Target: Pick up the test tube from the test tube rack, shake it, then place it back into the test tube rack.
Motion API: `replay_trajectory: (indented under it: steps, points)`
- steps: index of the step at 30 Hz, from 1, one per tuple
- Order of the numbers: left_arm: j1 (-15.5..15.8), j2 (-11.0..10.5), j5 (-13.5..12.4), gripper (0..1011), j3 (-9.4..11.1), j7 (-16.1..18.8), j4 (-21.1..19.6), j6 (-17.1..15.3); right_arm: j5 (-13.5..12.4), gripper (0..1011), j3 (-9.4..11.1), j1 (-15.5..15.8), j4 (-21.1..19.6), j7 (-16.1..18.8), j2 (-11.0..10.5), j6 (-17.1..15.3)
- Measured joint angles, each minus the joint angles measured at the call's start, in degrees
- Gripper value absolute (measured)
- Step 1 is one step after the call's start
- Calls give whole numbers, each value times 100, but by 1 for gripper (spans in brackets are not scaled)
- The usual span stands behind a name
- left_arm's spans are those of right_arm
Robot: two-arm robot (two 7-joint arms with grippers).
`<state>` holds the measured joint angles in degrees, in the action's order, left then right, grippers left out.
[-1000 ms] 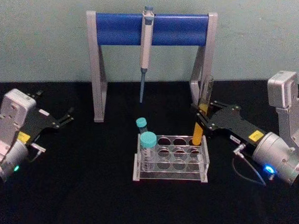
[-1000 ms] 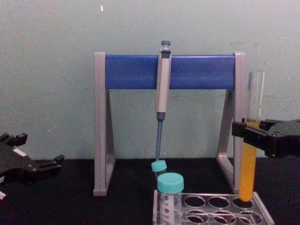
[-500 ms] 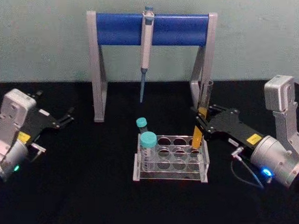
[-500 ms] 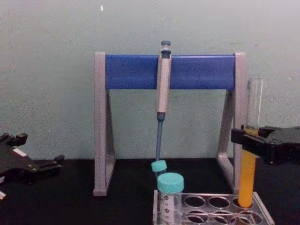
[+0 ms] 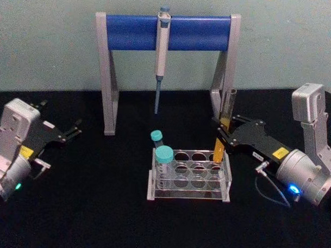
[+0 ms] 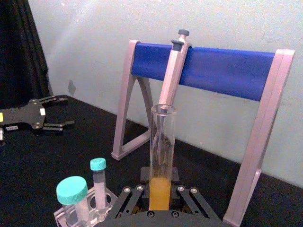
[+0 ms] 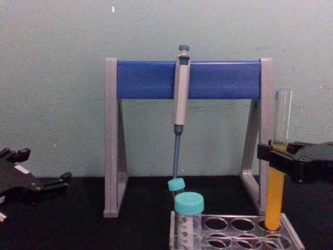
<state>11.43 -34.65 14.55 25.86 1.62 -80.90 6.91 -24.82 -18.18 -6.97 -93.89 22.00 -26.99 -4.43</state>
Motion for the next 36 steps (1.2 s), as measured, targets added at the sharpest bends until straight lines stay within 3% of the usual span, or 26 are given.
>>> replay_trajectory:
  steps: [36]
  points:
    - [0,0,0,1001,0,0,0,0,57,227,-137,-223,586,100,133,-73]
